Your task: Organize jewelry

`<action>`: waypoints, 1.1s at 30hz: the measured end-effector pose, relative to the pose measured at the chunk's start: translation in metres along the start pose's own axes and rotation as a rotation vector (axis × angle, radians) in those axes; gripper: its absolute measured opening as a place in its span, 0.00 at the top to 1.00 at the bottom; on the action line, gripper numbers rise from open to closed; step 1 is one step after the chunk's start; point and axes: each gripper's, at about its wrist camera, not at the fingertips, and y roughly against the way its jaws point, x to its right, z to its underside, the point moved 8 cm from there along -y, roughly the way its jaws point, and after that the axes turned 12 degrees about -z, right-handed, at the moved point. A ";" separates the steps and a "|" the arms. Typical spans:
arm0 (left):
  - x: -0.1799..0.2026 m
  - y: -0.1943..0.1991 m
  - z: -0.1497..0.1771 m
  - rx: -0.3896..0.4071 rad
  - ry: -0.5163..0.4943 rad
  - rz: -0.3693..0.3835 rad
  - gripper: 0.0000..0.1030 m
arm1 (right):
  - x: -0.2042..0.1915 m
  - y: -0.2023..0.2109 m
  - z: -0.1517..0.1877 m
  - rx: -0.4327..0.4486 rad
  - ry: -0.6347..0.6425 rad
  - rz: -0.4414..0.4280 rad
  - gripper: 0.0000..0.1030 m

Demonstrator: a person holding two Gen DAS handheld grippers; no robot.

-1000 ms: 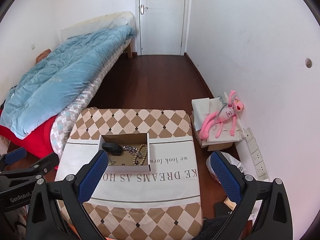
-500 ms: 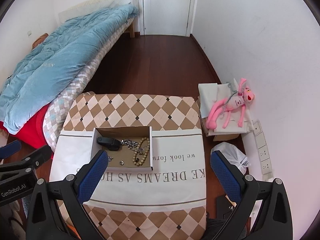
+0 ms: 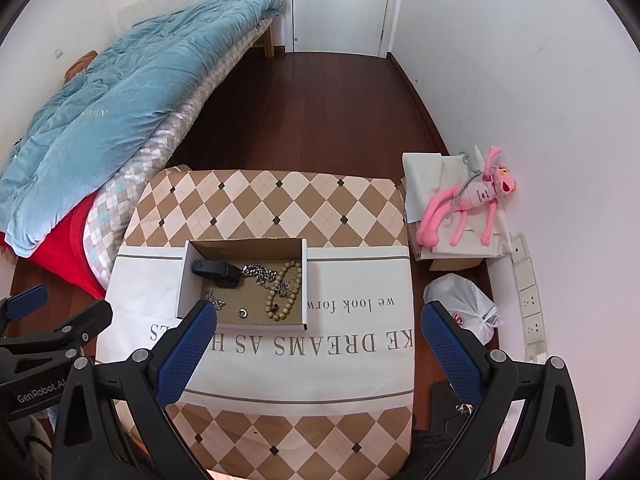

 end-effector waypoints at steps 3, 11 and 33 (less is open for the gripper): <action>0.001 -0.001 0.001 -0.001 -0.003 0.001 0.00 | 0.001 -0.001 0.002 -0.009 0.005 0.004 0.00; 0.001 -0.001 0.002 0.001 -0.004 -0.008 0.00 | 0.002 -0.002 0.005 -0.015 0.012 0.012 0.00; -0.003 0.002 0.002 0.007 0.002 -0.015 0.00 | -0.002 0.000 0.007 -0.018 0.025 0.012 0.00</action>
